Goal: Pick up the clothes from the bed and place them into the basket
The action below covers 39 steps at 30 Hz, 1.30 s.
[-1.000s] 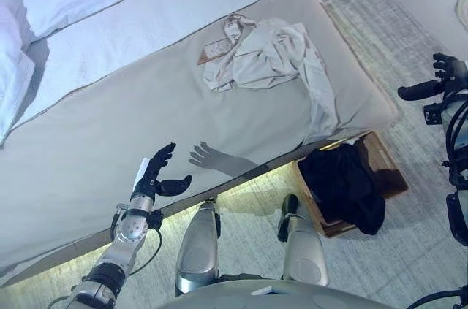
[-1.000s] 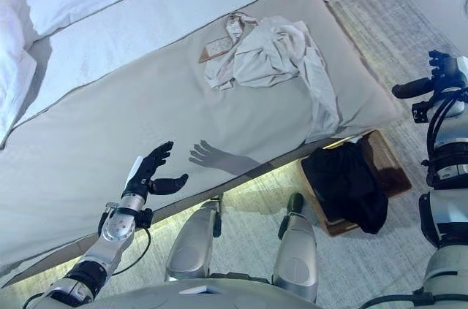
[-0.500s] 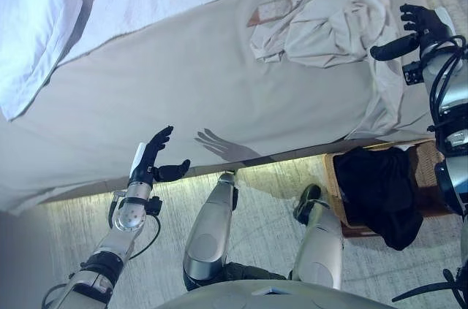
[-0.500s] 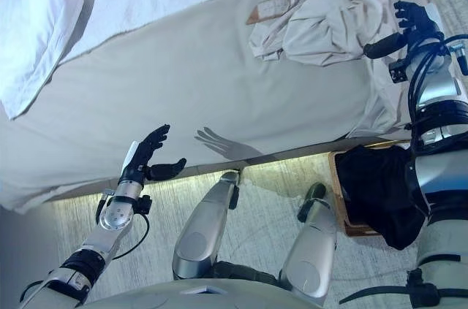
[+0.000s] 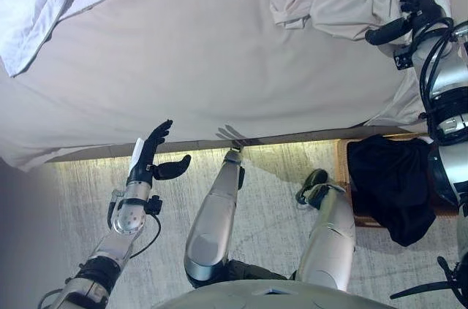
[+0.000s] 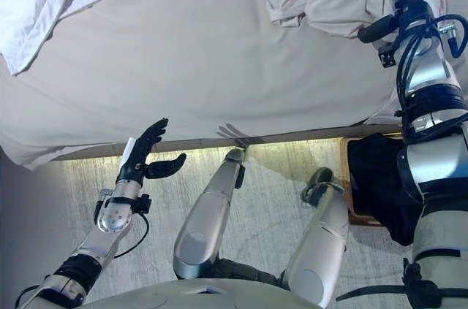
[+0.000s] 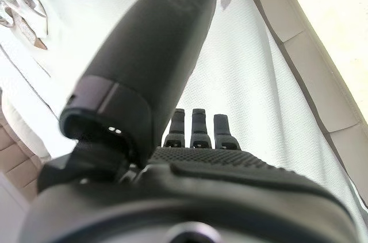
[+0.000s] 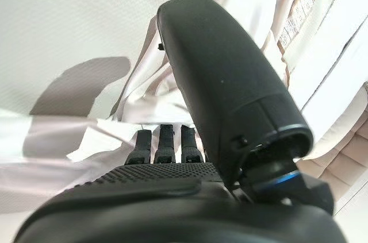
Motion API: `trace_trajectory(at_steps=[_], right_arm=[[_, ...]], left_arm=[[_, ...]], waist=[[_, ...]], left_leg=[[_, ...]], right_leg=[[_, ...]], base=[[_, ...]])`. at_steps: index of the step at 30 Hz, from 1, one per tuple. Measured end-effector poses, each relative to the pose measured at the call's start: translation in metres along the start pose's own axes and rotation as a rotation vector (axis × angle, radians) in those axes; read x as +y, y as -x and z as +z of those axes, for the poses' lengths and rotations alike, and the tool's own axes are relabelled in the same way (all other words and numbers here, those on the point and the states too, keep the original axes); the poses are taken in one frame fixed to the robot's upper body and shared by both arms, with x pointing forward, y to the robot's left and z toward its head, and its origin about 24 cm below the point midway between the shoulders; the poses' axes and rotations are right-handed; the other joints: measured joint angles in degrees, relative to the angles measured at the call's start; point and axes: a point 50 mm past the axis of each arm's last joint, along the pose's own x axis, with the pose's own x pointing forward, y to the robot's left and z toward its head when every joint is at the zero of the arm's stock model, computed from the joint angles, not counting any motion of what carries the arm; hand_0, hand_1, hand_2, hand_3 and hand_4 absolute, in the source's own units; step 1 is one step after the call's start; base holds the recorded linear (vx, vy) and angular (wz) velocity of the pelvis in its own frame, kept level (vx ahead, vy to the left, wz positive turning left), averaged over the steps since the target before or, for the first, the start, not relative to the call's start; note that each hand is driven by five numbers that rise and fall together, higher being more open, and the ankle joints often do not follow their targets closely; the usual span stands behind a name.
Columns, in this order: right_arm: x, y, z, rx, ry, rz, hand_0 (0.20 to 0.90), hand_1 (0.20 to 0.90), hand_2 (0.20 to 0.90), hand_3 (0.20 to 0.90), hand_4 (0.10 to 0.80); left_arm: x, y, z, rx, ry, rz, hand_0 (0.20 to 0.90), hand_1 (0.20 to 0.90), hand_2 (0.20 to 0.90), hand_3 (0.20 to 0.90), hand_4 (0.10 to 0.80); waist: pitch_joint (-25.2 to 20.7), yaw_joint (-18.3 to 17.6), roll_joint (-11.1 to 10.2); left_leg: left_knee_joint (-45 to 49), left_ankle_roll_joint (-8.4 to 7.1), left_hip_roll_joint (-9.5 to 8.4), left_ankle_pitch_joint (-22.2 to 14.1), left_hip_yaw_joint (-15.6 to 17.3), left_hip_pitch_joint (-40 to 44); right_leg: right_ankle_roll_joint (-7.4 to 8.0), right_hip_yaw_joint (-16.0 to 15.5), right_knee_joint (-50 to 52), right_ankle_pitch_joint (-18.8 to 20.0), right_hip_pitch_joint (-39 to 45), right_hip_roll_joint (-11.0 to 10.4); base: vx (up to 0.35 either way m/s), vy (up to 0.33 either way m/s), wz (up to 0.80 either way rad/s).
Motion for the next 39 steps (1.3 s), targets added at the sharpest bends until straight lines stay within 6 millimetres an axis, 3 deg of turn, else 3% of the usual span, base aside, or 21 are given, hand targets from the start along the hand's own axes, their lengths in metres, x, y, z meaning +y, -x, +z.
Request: trace_trajectory(at_steps=[7, 8, 9, 10, 11, 26, 33, 37, 39], right_arm=[[-0.006, -0.001, 0.009, -0.012, -0.038, -0.042, 0.900, 0.900, 0.900, 0.900, 0.800], [-0.009, -0.001, 0.012, -0.028, -0.077, -0.059, 0.759, 0.759, 0.759, 0.735, 0.635], [-0.010, -0.001, 0.014, -0.040, -0.102, -0.070, 0.535, 0.535, 0.535, 0.475, 0.375], [-0.010, -0.001, 0.015, -0.048, -0.109, -0.074, 0.451, 0.451, 0.451, 0.376, 0.276], [-0.010, -0.001, 0.016, -0.059, -0.117, -0.078, 0.300, 0.300, 0.300, 0.200, 0.100], [-0.015, 0.000, 0.024, -0.151, -0.138, -0.096, 0.300, 0.300, 0.300, 0.200, 0.100], [-0.011, 0.000, 0.012, -0.118, -0.142, -0.029, 0.300, 0.300, 0.300, 0.200, 0.100], [-0.016, 0.000, 0.008, -0.128, -0.135, -0.005, 0.300, 0.300, 0.300, 0.200, 0.100], [-0.028, 0.000, 0.005, -0.135, -0.134, -0.020, 0.300, 0.300, 0.300, 0.200, 0.100]], left_arm=[[0.003, 0.003, 0.007, -0.039, -0.002, -0.002, 0.900, 0.900, 0.900, 0.900, 0.800], [0.004, 0.003, 0.008, -0.045, -0.003, -0.006, 0.900, 0.900, 0.900, 0.900, 0.800], [0.004, 0.003, 0.009, -0.048, -0.003, -0.006, 0.900, 0.900, 0.900, 0.900, 0.800], [0.004, 0.003, 0.009, -0.048, -0.003, -0.006, 0.900, 0.900, 0.900, 0.900, 0.800], [0.004, 0.004, 0.009, -0.047, -0.004, -0.005, 0.900, 0.900, 0.900, 0.900, 0.800], [0.010, 0.007, 0.007, -0.053, -0.018, 0.004, 0.900, 0.900, 0.900, 0.900, 0.800], [0.010, 0.014, -0.003, -0.019, -0.063, -0.021, 0.900, 0.900, 0.900, 0.900, 0.800], [0.010, 0.012, -0.005, -0.015, -0.091, -0.029, 0.900, 0.900, 0.900, 0.900, 0.800], [0.010, 0.001, 0.002, -0.041, -0.093, -0.023, 0.900, 0.900, 0.900, 0.900, 0.800]], waist=[[0.0, 1.1, 0.0], [0.0, 1.1, 0.0], [0.0, 1.1, 0.0], [0.0, 1.1, 0.0], [0.0, 1.1, 0.0], [0.0, 1.0, 0.0], [0.2, 0.0, -0.4], [0.3, -1.0, -0.9], [0.1, -1.2, -1.2]], left_leg=[[7.6, -0.05, -0.10, -1.9, -1.4, -7.1], [8.4, 0.10, -0.09, -2.6, -1.4, -8.4], [9.1, -0.01, -0.09, -2.9, -1.6, -9.3], [9.4, -0.05, -0.10, -2.9, -1.6, -9.7], [10.3, -0.17, -0.11, -3.0, -1.7, -10.4], [11.9, 0.22, -0.74, -3.8, -1.9, -7.5], [6.2, 0.14, -0.67, -4.3, -0.3, 4.7], [4.0, 1.05, -0.26, -5.3, 2.0, 12.1], [2.3, 2.19, 0.02, -5.9, 3.3, 15.4]], right_leg=[[-1.80, 0.0, 6.5, -2.7, -5.7, -0.2], [-1.99, 0.1, 7.5, -3.0, -6.9, -0.2], [-2.04, 0.2, 8.1, -3.1, -7.7, -0.2], [-2.04, 0.2, 8.4, -3.1, -8.2, -0.2], [-2.03, 0.4, 8.9, -3.1, -8.8, -0.1], [-2.02, 1.2, 8.3, -3.1, -4.8, 0.1], [-1.30, 1.4, 0.4, -2.6, 7.4, 0.7], [-0.09, 2.1, -6.0, -0.5, 15.8, 1.4], [0.34, 2.4, -10.3, 2.2, 19.4, 1.8]], base=[[0.005, -0.042, 0.08], [0.000, -0.029, 0.07], [0.003, -0.022, 0.04], [0.000, 0.000, 0.00], [0.000, 0.000, 0.00], [0.001, 0.014, 0.01], [0.021, 0.105, -0.07], [0.023, 0.158, -0.23], [0.031, 0.154, -0.25]])
